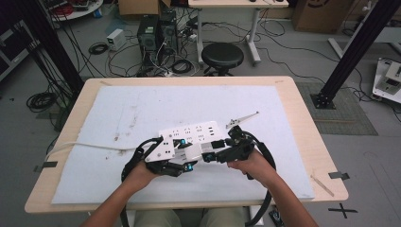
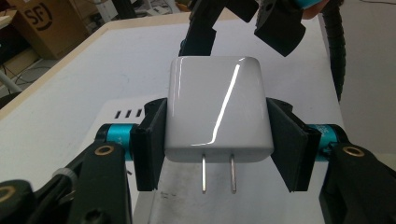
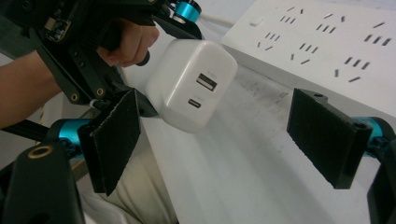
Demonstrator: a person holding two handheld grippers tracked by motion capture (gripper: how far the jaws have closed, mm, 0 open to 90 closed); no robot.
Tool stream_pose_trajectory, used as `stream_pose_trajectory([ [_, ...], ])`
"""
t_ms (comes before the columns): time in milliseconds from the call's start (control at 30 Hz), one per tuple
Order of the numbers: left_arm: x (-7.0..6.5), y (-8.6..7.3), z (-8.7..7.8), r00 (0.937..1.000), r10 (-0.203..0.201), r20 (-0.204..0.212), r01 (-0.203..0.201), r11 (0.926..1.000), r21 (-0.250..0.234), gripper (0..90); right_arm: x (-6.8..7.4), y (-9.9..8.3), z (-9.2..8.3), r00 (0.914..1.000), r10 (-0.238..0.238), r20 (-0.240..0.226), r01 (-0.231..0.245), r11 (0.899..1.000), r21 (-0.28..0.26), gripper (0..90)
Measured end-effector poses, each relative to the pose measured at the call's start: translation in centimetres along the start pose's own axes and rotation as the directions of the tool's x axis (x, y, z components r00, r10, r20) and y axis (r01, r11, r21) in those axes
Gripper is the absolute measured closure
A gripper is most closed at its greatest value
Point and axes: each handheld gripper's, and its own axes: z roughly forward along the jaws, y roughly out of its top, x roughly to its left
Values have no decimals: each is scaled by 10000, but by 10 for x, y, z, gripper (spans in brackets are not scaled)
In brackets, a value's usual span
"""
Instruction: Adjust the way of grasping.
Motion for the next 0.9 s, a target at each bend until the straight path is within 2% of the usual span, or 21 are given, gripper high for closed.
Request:
stream_pose_trajectory([
  [167, 0, -6, 4, 9997, -207, 122, 208, 9997, -96, 425, -1, 2, 6, 9994, 281, -221, -278, 9995, 143, 177],
  [600, -2, -5, 10, 9995, 5, 316, -1, 9999, -155, 425, -8, 5, 23, 9906, 916, -1013, -863, 9947, 554, 275],
  [767, -4, -4, 12, 9992, 162, 366, -157, 9998, -137, 425, -12, 5, 27, 9820, 1337, -1332, -1230, 9887, 859, 370],
  [900, -5, -3, 13, 9988, 263, 403, -259, 9996, -111, 425, -15, 5, 30, 9728, 1498, -1769, -1338, 9860, 993, 451],
])
